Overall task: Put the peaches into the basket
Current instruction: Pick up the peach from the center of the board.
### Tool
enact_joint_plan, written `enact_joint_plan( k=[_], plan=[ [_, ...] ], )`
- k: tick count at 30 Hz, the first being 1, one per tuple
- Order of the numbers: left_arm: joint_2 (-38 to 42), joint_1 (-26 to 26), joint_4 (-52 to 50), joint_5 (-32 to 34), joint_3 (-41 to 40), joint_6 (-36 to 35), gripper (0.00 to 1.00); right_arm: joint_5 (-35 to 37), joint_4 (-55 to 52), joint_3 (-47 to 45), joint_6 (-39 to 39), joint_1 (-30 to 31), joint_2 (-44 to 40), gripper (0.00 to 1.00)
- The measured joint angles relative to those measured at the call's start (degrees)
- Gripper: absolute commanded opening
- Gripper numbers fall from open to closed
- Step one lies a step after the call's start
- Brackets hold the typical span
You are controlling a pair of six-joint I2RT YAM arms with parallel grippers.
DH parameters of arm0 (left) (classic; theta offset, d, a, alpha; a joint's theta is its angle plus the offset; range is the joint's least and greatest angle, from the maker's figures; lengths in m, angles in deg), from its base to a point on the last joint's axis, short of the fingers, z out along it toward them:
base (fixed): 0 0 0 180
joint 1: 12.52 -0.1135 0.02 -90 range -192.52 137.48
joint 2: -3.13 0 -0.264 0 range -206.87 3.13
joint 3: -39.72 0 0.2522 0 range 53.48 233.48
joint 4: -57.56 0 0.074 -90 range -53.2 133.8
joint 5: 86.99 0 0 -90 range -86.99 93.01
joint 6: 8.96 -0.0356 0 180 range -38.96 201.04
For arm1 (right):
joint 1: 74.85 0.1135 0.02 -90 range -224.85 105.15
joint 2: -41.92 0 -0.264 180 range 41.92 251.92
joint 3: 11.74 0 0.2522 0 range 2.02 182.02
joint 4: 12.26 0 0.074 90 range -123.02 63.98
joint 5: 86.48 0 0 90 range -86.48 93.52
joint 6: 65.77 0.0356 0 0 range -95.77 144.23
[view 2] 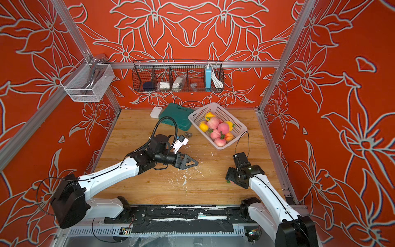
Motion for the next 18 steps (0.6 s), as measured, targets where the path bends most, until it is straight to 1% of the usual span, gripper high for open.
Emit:
enact_joint_plan(
  k=[4,13,18],
  plan=[
    [0.0,0.0,-0.07,0.0,0.0,0.0,0.99,-0.26,0.33,-0.09,-0.24,-0.07,-0.2,0.64],
    [-0.28,0.0,-2.27,0.15,1.05,-0.04,0.99,-1.46,0.2,-0.13,-1.99,-0.07,-3.89,0.64],
    [-1.31,0.0,-3.3,0.7,2.93,-0.02,0.99,-1.53,-1.53,4.66,-4.39,-0.07,-5.07,0.64]
  ],
)
